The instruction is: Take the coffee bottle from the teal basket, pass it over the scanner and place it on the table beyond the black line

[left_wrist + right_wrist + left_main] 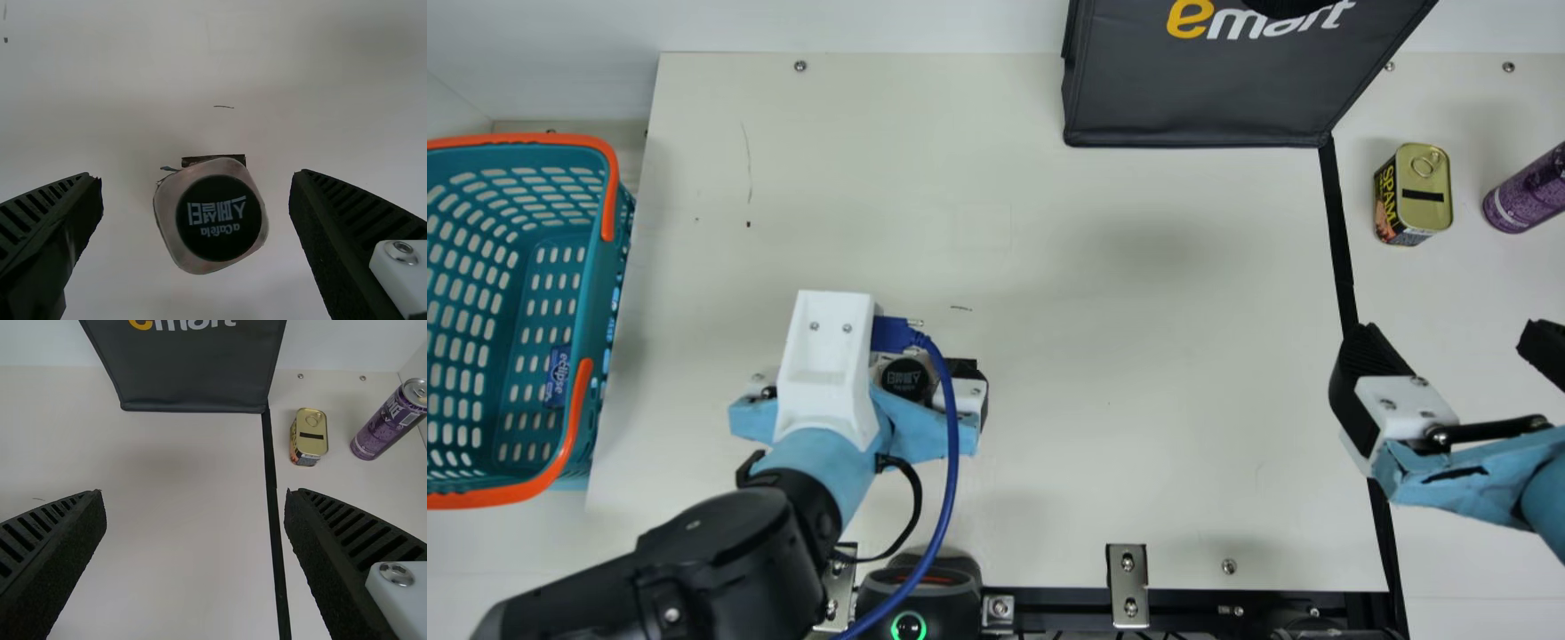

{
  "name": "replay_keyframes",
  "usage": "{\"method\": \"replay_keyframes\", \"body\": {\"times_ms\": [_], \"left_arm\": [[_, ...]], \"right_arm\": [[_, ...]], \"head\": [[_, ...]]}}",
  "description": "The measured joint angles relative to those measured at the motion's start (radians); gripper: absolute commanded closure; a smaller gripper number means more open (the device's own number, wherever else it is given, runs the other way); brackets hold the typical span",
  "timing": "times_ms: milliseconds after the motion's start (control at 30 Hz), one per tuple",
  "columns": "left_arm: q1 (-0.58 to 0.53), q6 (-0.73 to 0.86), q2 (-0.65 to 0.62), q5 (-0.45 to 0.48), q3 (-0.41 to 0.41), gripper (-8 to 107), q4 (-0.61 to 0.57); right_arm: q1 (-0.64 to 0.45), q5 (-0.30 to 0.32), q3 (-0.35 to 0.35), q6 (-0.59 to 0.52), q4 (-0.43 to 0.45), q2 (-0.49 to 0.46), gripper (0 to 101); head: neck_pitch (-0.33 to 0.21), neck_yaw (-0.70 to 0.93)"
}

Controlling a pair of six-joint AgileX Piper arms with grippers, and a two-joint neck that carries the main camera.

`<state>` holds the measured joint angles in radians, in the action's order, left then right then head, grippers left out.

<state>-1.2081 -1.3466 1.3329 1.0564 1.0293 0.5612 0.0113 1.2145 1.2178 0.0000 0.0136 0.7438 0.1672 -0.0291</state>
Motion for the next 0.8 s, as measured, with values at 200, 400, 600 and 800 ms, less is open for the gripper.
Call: {"method": "replay_keyframes", "body": {"times_ms": [200, 400, 600, 800], "left_arm": [[-0.025, -0.105, 0.031, -0.007, -0.008, 9, 0.027], [-0.062, -0.16, 0.059, 0.008, -0.004, 9, 0.06], [-0.096, -0.179, 0.077, 0.041, 0.009, 29, 0.098], [-0.114, -0.186, 0.091, 0.064, 0.016, 69, 0.115]], "right_arm": [[0.0, 0.0, 0.0, 0.0, 0.0, 0.0, 6], [0.0, 0.0, 0.0, 0.0, 0.0, 0.0, 6], [0.0, 0.0, 0.0, 0.0, 0.0, 0.0, 6], [0.0, 0.0, 0.0, 0.0, 0.0, 0.0, 6]], "head": [[0.0, 0.0], [0.0, 0.0], [0.0, 0.0], [0.0, 0.0]]}}
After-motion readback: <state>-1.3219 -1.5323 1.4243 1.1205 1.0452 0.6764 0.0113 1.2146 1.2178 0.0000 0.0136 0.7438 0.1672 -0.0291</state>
